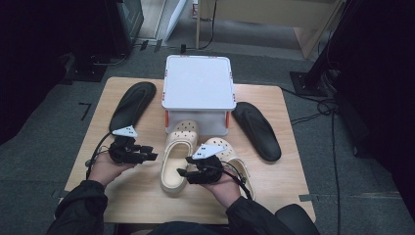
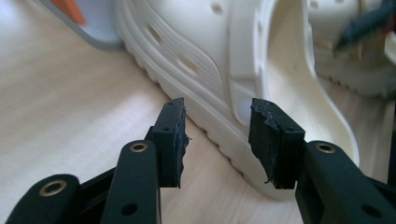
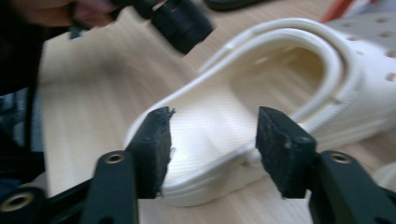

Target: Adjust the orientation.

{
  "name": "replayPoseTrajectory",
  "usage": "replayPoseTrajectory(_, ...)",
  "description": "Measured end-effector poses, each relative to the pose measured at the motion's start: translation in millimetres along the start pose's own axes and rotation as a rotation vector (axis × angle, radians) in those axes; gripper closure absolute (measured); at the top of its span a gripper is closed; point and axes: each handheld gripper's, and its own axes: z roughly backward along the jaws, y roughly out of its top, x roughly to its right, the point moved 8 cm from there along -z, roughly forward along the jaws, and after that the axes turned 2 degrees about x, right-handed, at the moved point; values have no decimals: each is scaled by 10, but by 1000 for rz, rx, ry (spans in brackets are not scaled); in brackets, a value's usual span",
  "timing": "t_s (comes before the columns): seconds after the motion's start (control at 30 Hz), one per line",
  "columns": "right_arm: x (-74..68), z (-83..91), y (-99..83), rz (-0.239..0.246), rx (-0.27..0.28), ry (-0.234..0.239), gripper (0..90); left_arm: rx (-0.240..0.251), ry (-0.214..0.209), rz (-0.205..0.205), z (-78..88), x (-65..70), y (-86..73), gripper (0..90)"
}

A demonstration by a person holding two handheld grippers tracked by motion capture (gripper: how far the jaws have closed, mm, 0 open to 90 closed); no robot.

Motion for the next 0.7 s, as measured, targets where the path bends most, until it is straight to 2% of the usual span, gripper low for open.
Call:
replayPoseTrajectory(0.07,-56,-10,-8,2,-3,21,491,33,-6,15,31,-34,103,563)
replayPoseTrajectory(0.1,-56,-10,-8,2,-3,21,491,33,-6,15,31,-34,103,562)
replayPoseTrajectory(0.17,-127,-48,-39,10,-13,34,493,59,-6,2,72,-76,252,563)
replayPoseTrajectory(0.2,-138,-56,-44,13,-14,36,493,57,0,-5,82,-89,298,563)
replayPoseTrajectory(0.33,-120,-52,-26,28,-5,-4,507,66,-1,-30,137,-117,499,564)
replayPoseTrajectory(0.4,-58,-20,2,32,4,-30,512,79,-8,-36,174,-119,606,563)
replayPoseTrajectory(0.5,53,26,56,-3,17,-51,518,77,-8,-58,215,-130,745,563)
replayPoseTrajectory(0.7,261,80,178,-32,36,-113,498,100,-29,-91,304,-108,1008,565)
